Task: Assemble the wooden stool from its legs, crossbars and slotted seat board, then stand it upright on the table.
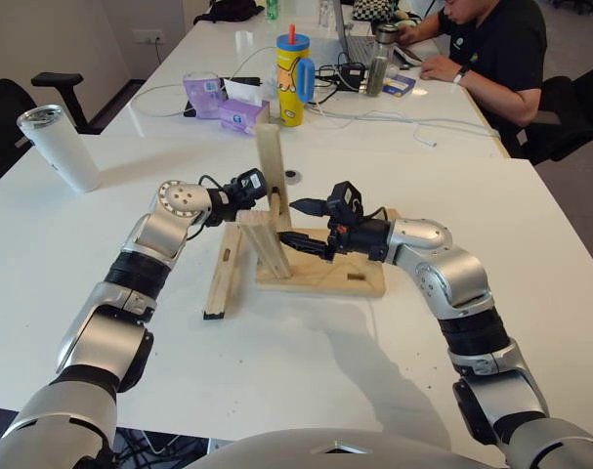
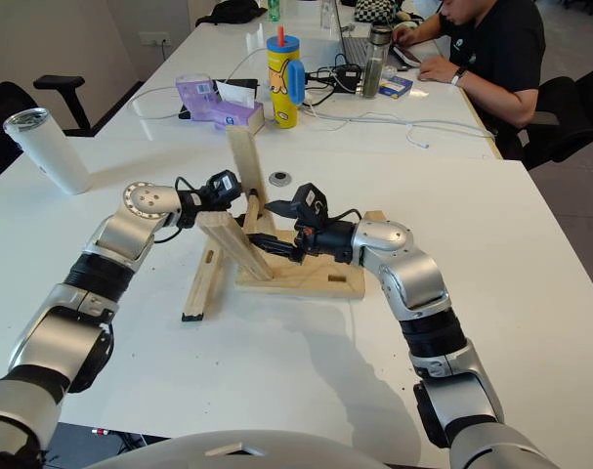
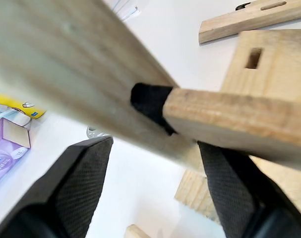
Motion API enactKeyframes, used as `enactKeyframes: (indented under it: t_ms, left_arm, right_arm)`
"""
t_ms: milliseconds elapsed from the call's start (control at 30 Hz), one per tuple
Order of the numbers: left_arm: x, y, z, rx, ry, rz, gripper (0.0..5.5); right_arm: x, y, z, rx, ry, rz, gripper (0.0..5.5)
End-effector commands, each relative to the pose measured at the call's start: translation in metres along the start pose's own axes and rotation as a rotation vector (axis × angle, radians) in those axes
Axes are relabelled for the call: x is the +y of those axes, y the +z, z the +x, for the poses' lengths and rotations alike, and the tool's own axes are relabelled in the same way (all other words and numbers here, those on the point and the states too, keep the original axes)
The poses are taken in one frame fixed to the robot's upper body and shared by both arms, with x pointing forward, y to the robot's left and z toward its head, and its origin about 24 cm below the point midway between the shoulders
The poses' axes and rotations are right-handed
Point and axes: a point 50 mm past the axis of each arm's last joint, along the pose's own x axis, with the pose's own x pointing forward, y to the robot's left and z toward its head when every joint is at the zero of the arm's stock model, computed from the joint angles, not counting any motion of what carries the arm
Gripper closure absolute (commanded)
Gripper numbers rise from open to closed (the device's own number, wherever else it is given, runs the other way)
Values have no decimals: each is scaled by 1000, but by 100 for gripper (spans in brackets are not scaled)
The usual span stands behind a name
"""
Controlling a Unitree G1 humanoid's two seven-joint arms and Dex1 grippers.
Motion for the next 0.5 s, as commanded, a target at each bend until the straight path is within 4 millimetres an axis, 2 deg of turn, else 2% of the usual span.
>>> enactKeyframes:
  t_ms: [33,200,367,500]
  left_arm:
    - [0,-15,-1,42,-27,-25,233]
    - [-2,-55,-27,178,-55,-56,233]
    - [-8,-75,-56,250,-64,-46,233]
    - [-44,-76,-73,262,-240,-67,233]
  right_arm:
    - [-10,1,-2,17,-78,-19,194]
    - [-31,-4,-17,60,-174,-27,194]
    - [-42,-9,-39,96,-203,-19,194]
    - [-63,-24,-55,224,-363,-72,194]
